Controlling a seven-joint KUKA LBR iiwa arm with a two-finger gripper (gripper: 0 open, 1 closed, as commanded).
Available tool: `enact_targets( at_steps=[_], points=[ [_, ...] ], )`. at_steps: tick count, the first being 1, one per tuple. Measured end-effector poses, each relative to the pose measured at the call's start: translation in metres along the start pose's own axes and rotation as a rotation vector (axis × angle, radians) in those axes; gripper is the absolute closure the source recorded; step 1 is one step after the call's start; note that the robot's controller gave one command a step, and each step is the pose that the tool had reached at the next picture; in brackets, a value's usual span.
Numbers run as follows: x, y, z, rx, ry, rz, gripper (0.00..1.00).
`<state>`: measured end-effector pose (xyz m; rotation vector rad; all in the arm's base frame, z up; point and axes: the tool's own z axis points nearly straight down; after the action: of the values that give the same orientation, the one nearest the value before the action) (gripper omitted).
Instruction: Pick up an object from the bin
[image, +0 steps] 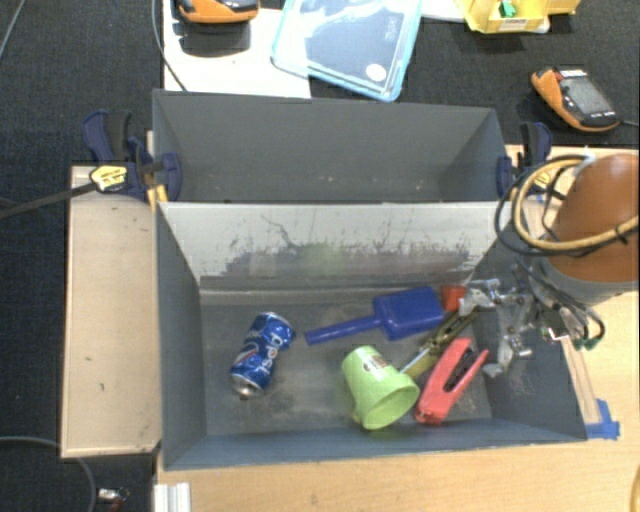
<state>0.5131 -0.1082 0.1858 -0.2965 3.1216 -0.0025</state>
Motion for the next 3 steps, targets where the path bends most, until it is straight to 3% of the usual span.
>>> enact_targets(
  at_steps=[1, 2, 3],
  points=[
    [0.016, -0.009, 0.026, 0.002, -0.005, -0.238, 0.0],
    [0.014, 0.0, 0.076, -0.001, -0.001, -0.53, 0.0],
    [0.01, 0.007, 0.111, 0.004, -0.004, -0.646, 0.0]
  ],
)
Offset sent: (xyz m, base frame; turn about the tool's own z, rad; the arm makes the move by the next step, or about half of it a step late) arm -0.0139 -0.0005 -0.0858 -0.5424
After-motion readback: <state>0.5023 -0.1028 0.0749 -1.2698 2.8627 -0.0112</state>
